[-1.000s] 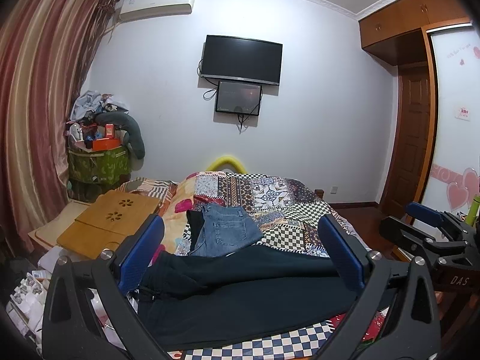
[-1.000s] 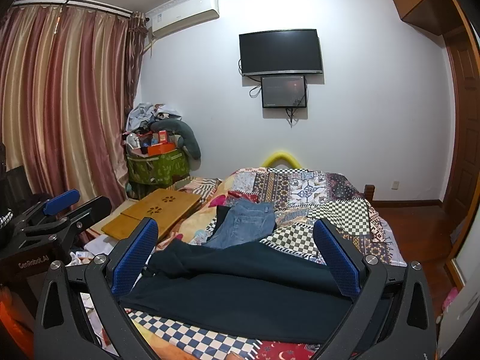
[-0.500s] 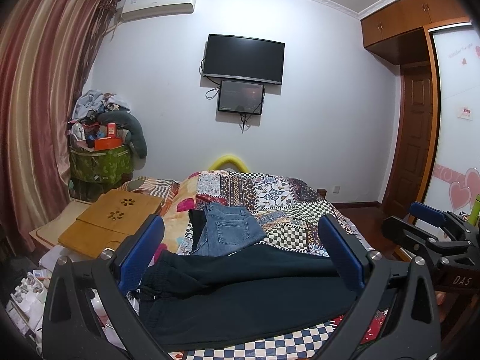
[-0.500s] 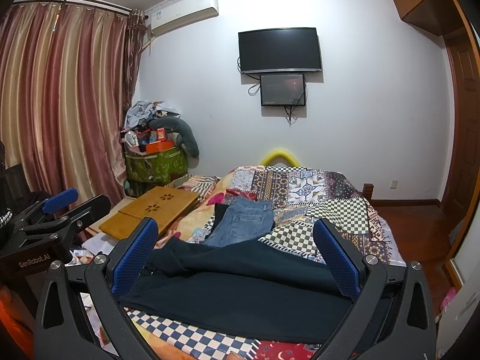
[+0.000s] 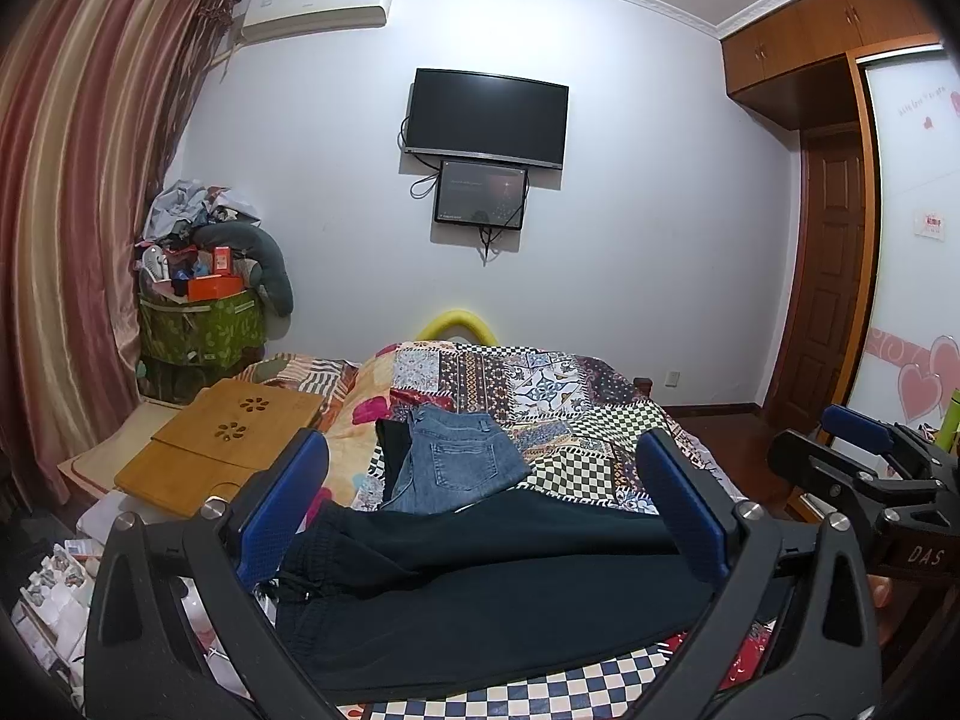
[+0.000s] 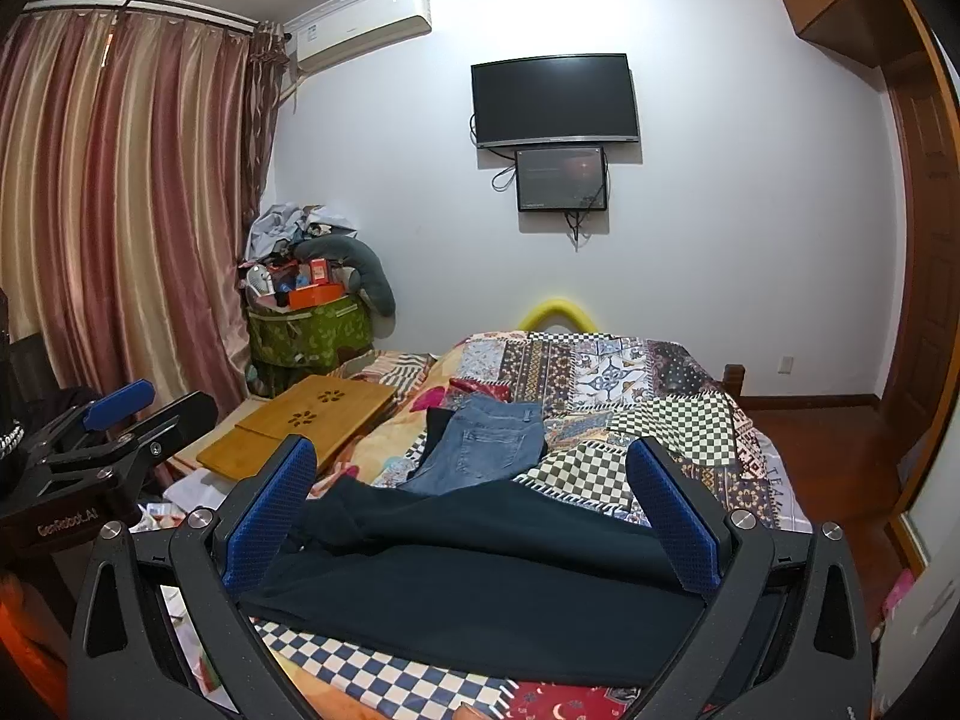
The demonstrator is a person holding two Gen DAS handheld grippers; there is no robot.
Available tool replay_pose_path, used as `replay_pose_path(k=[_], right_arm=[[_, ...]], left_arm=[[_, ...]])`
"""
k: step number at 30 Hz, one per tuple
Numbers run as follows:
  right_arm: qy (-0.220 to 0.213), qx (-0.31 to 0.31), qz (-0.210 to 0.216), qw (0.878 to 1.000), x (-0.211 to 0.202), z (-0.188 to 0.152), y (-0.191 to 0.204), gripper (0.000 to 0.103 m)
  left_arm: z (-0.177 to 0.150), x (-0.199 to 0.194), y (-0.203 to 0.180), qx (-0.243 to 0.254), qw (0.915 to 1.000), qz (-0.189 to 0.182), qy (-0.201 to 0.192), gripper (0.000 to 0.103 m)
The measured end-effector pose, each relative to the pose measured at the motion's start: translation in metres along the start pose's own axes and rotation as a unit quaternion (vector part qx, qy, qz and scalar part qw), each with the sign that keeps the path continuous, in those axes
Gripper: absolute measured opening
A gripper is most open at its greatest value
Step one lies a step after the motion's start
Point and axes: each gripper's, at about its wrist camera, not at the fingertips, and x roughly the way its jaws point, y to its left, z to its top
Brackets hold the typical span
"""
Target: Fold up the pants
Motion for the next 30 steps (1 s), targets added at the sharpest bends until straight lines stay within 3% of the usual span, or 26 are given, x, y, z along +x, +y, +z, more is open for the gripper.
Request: replay_pose_path(k=[30], right_arm=[[0.002,0.006,-0.002,1.0,0.0026,-0.004,-0.0097,0.103]], left_arm=[[-0.005,0.0045,-0.0003,0.008,1.0,-0.003,0.003,0.103]])
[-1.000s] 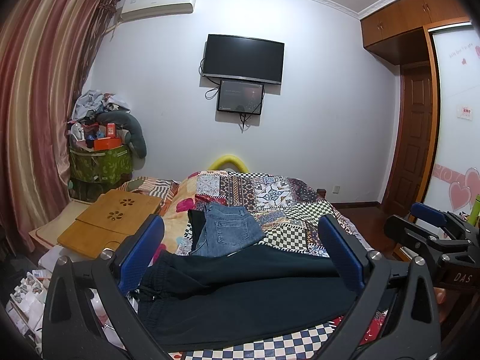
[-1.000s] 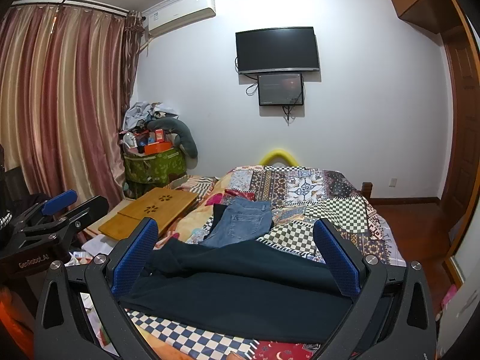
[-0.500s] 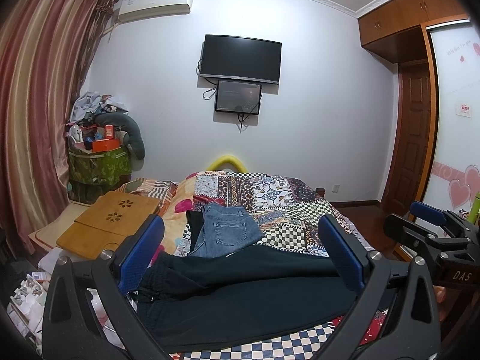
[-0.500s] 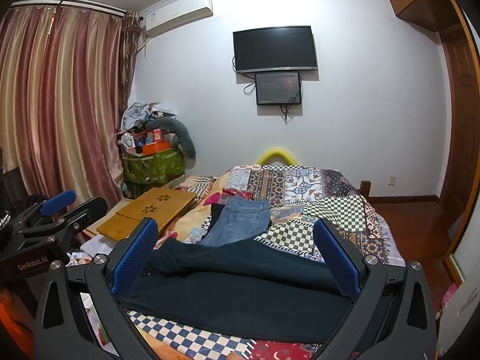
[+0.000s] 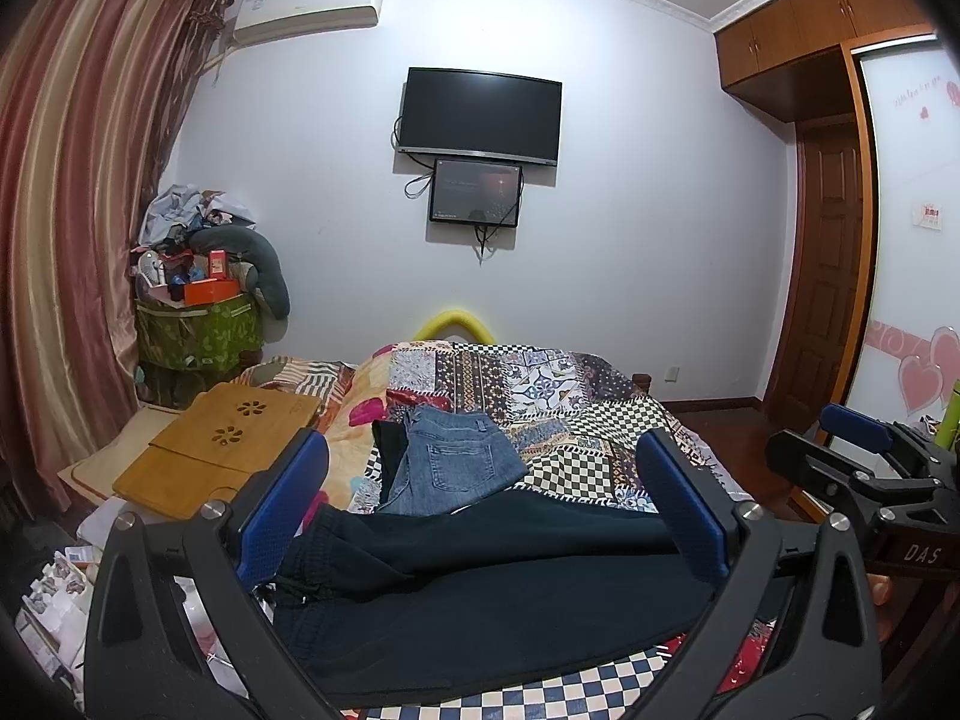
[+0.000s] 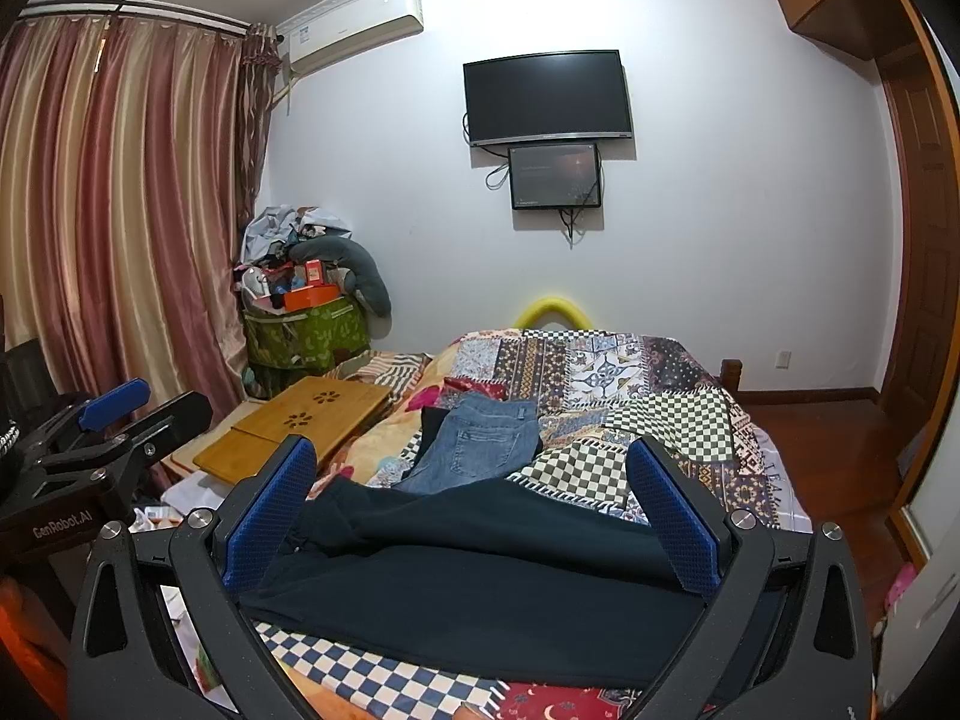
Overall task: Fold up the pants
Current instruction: 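Lower both grippers onto the dark teal pants' edges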
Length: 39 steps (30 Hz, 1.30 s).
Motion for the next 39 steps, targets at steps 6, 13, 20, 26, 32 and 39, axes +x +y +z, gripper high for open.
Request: replay_pose_path(k=[6,13,20,26,32,39], right_arm=[[0.014,0.007,-0.003,1.0,0.014,-0.004,-0.011,0.103],[0.05,0.025,-0.009,0.998,0.05,-0.014,-0.036,0.103],[0.102,0.025,-0.04,0.994,0.101,-0.03,-0.067,0.103],[0.148,0.018,-0.051,0.987,0.142,-0.038,-0.088,0.103],[0.188,-0.027,-0.062,0.98,0.183,-0.046,-0.105,0.103],[0.25,-0.075,-0.043,0.964,0.24,-0.062,-0.125,0.102]], left_arm=[[0.002,0.021,0.001,0.003,0.9999,0.006,0.014,0.103],[-0.003,0.079,0.011,-0.001,0.998,0.01,0.062,0.103],[-0.017,0.163,0.032,-0.014,0.9881,0.016,0.153,0.103],[-0.038,0.241,0.063,-0.012,0.9713,0.046,0.233,0.103],[-0.073,0.303,0.102,-0.026,0.9464,0.048,0.318,0.103],[-0.117,0.354,0.152,-0.032,0.9194,0.075,0.385,0.103]])
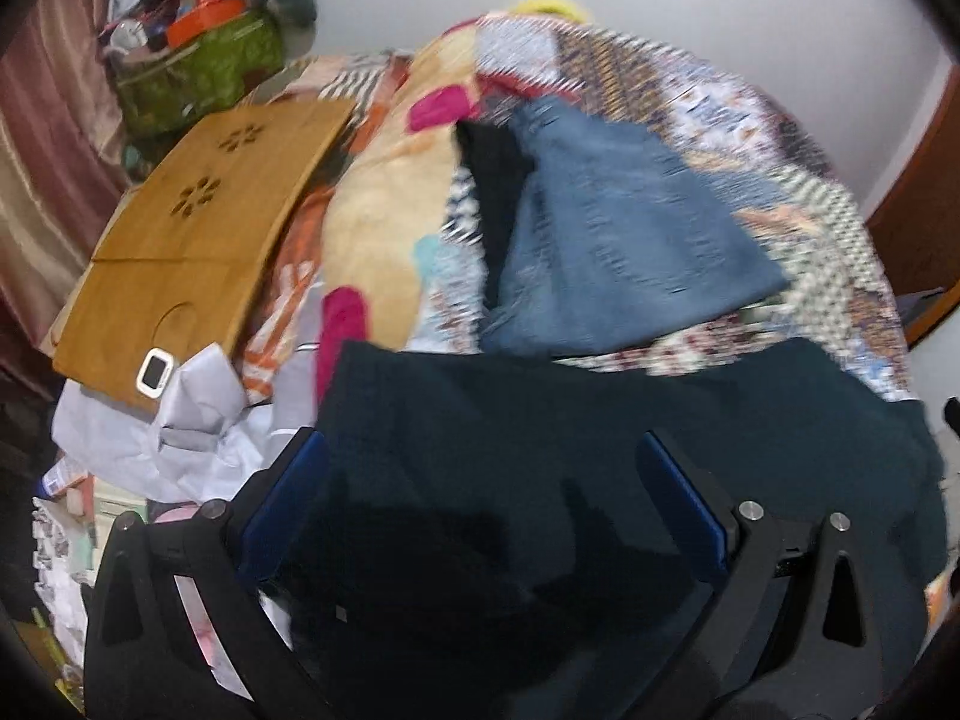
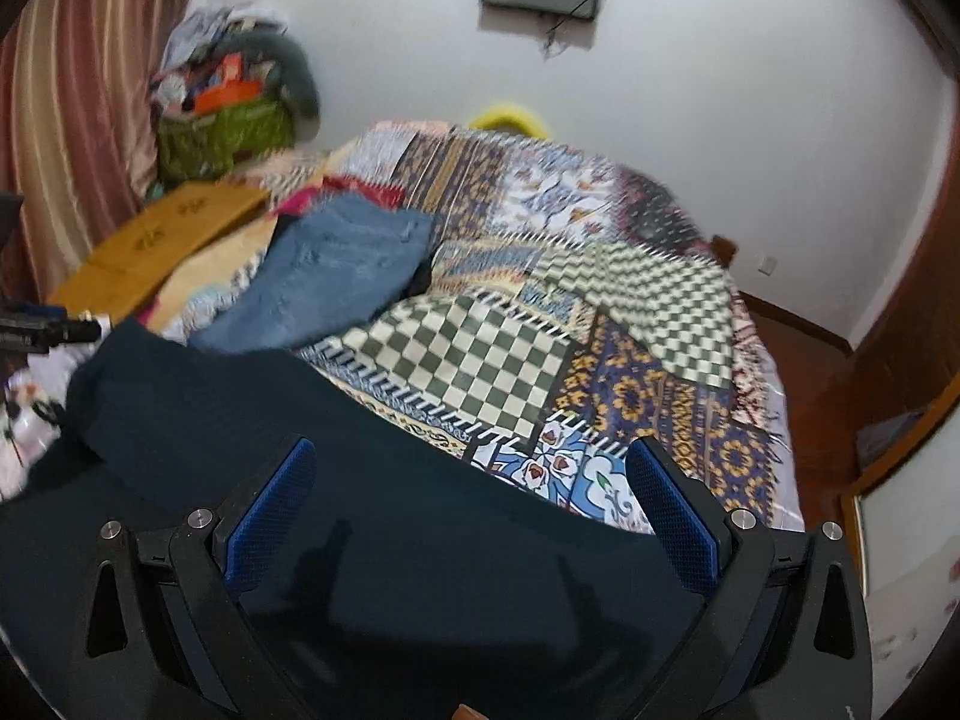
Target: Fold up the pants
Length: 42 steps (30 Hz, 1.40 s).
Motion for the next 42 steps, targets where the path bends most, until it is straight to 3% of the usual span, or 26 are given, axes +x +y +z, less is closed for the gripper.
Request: replay_pose_path(k=[2,6,10,14,16,19,21,22,30,33,34,36,42], right_arm=[[0.017,-0.005,0.012,1.0,0.014,0.001,-0.005,0.102],[0.054,-0.019,0.042,0.997,0.042,0.004,-0.012,0.101],[0.089,-0.037,0.068,0.993,0.074,0.009,-0.012,0.093],[0.114,-0.048,0.103,0.987,0.092,0.009,-0.009,0.084],[0.126,-0.053,0.129,0.982,0.099,0.009,-0.006,0.07],[0.139,-0.05,0.154,0.977,0.106,0.012,-0.004,0.062],[0.159,-0.037,0.192,0.968,0.109,0.014,-0.004,0.047],[0.168,-0.03,0.207,0.963,0.11,0.013,-0.004,0.04],[0.193,-0.045,0.232,0.952,0.094,0.006,-0.014,0.037],[0.187,-0.035,0.223,0.956,0.091,0.0,-0.011,0.026],[0.184,-0.035,0.209,0.96,0.091,0.0,-0.008,0.016],[0.176,-0.057,0.171,0.968,0.088,-0.001,0.002,0.008],[0.133,-0.094,0.113,0.98,0.076,0.016,0.011,0.004]], left_arm=[[0.002,0.012,0.011,0.0,0.9999,0.01,0.014,0.099],[0.012,0.04,0.034,-0.008,0.998,0.028,0.055,0.074],[0.02,0.059,0.048,-0.014,0.9971,0.033,0.067,0.065],[0.027,0.072,0.051,-0.016,0.9966,0.015,0.08,0.038],[0.03,0.08,0.049,-0.014,0.9958,0.005,0.091,0.037],[0.031,0.086,0.048,-0.016,0.995,0.001,0.098,0.032],[0.031,0.084,0.047,-0.017,0.9953,-0.004,0.095,0.023],[0.031,0.082,0.047,-0.015,0.9958,0.0,0.091,0.013],[0.028,0.043,0.058,-0.02,0.9987,0.003,0.046,0.01],[0.027,0.029,0.061,-0.024,0.9992,0.006,0.032,0.01],[0.028,0.025,0.062,-0.026,0.9993,0.007,0.027,0.01],[0.03,0.013,0.063,-0.031,0.9994,0.009,0.013,0.009],[0.049,-0.022,0.066,-0.04,0.9987,0.021,-0.023,0.009]])
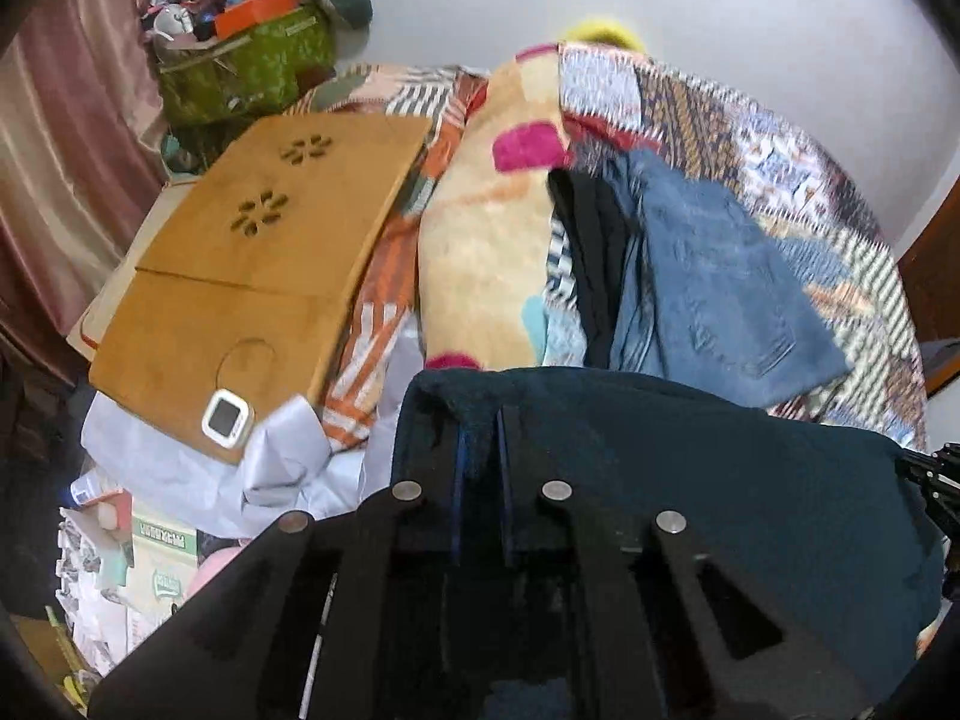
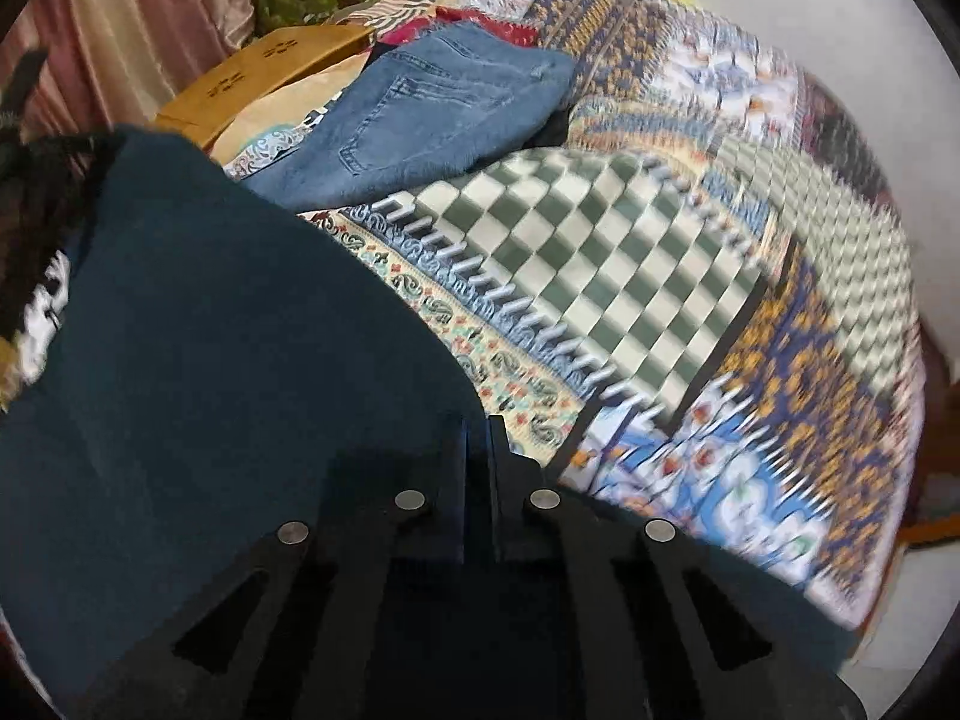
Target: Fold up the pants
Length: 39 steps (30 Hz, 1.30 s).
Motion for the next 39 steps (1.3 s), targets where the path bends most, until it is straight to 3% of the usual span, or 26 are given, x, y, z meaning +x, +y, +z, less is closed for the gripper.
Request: replay_pose_path(k=[6,9,23,33,37,39], right_arm=[[-0.077,0.042,-0.057,0.994,-0.052,0.028,-0.014,0.004],[-0.1,0.043,-0.065,0.992,-0.075,0.029,-0.007,0.004],[-0.114,0.037,-0.037,0.992,-0.124,-0.046,0.052,0.004],[-0.112,0.062,-0.008,0.992,-0.136,-0.09,0.081,0.004],[-0.107,0.068,0.002,0.992,-0.136,-0.108,0.091,0.004],[-0.107,0.071,0.003,0.992,-0.136,-0.115,0.096,0.004]], left_arm=[[0.016,-0.036,-0.002,0.005,0.9989,-0.007,-0.047,0.009],[0.012,-0.053,-0.002,0.015,0.998,-0.022,-0.057,0.009],[-0.072,-0.09,0.023,0.009,0.9979,-0.052,-0.039,0.009],[-0.128,-0.108,0.031,0.022,0.9986,-0.025,-0.04,0.009],[-0.15,-0.099,0.039,0.013,0.9997,-0.013,-0.019,0.008],[-0.163,-0.09,0.042,0.009,0.9999,-0.006,-0.005,0.0]])
